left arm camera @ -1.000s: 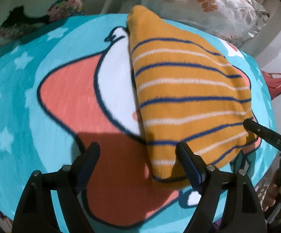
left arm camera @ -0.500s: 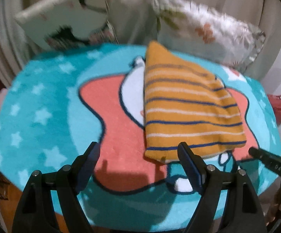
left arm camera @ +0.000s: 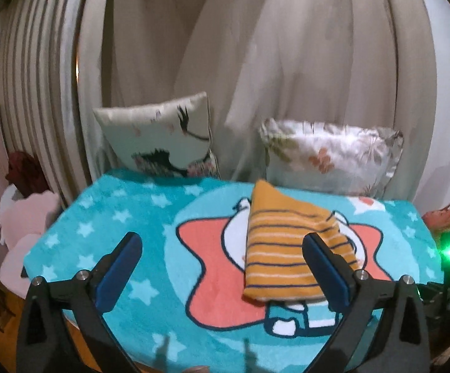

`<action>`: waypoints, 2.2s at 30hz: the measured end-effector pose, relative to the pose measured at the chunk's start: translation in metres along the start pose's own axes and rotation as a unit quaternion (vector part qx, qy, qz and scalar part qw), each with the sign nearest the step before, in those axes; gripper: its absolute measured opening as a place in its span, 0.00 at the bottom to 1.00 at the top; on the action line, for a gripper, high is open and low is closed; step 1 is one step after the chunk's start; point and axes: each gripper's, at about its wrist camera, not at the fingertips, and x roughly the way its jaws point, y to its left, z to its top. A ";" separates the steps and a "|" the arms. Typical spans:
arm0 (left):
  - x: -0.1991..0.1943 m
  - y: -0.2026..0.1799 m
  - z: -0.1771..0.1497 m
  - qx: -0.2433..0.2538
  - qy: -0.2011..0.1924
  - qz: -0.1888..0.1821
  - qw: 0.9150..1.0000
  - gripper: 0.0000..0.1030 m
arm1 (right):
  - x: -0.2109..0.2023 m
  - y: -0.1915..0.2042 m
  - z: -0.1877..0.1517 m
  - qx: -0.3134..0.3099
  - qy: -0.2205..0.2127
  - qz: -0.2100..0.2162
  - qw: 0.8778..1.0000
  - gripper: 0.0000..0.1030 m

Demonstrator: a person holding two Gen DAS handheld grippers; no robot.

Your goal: Fold small clothes

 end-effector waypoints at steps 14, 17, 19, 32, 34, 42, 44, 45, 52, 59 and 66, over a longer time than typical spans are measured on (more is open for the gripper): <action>0.018 -0.013 -0.023 0.020 0.099 -0.011 0.995 1.00 | -0.009 0.009 -0.010 -0.022 -0.013 -0.025 0.999 0.69; 0.029 -0.017 -0.036 0.031 0.124 -0.004 0.992 1.00 | -0.004 0.007 -0.012 -0.018 -0.004 -0.035 0.999 0.70; 0.035 -0.017 -0.043 0.031 0.137 -0.006 0.990 1.00 | 0.000 0.006 -0.013 -0.016 0.002 -0.040 0.999 0.70; 0.060 -0.013 -0.064 0.008 0.201 -0.033 0.979 1.00 | 0.015 0.026 -0.015 -0.042 0.012 -0.071 0.997 0.73; 0.064 -0.012 -0.068 0.004 0.211 -0.035 0.977 1.00 | 0.018 0.027 -0.015 -0.042 0.015 -0.072 0.996 0.73; 0.075 -0.012 -0.072 0.004 0.232 -0.031 0.972 1.00 | 0.030 0.028 -0.012 -0.040 0.030 -0.074 0.996 0.73; 0.079 -0.013 -0.074 0.004 0.240 -0.032 0.970 1.00 | 0.033 0.028 -0.012 -0.039 0.032 -0.076 0.996 0.73; 0.081 -0.014 -0.075 0.005 0.243 -0.033 0.970 1.00 | 0.034 0.027 -0.012 -0.038 0.034 -0.076 0.996 0.73; 0.091 -0.015 -0.075 0.006 0.257 -0.032 0.966 1.00 | 0.043 0.026 -0.009 -0.035 0.045 -0.078 0.995 0.73; 0.101 -0.015 -0.074 0.003 0.262 -0.031 0.964 1.00 | 0.047 0.026 -0.006 -0.037 0.047 -0.080 0.995 0.73; 0.112 -0.015 -0.072 -0.002 0.270 -0.027 0.962 1.00 | 0.054 0.029 0.002 -0.047 0.043 -0.080 0.995 0.73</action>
